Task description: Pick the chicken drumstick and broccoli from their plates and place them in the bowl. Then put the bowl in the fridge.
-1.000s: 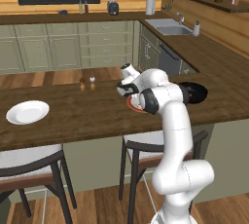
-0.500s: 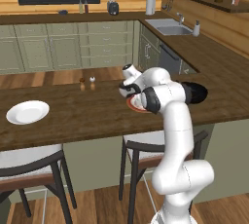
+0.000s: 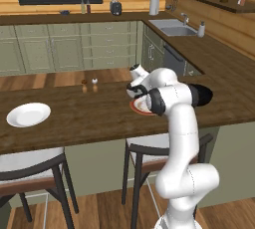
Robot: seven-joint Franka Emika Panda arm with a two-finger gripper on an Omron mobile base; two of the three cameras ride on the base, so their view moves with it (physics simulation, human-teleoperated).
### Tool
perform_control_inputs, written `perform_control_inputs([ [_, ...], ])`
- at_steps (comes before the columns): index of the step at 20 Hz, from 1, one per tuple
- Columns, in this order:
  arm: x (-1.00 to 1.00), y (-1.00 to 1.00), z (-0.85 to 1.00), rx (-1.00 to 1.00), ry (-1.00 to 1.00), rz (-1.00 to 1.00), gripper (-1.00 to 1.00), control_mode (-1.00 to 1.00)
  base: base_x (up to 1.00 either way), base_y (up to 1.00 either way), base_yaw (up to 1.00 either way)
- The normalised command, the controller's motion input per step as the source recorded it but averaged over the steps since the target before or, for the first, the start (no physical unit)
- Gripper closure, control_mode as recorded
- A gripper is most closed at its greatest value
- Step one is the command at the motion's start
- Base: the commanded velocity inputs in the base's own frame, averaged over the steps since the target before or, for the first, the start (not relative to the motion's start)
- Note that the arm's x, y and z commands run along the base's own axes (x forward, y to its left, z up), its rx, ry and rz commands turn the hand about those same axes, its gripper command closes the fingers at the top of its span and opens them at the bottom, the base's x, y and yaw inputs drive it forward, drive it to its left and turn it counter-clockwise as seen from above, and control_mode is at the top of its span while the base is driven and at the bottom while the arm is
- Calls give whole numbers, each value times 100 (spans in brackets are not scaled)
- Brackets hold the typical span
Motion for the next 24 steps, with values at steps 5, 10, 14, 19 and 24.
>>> perform_control_inputs([
  [5,-44,-99,78,8,-7,-6,100,-100,0,0,0],
  [10,-37,-100,61,12,-16,-9,100,-100,0,0,0],
  [14,-18,-100,39,21,-28,-3,100,-100,0,0,0],
  [19,10,-100,29,21,-5,-6,100,-100,0,0,0],
  [24,0,-68,-11,19,0,-7,100,-100,0,0,0],
])
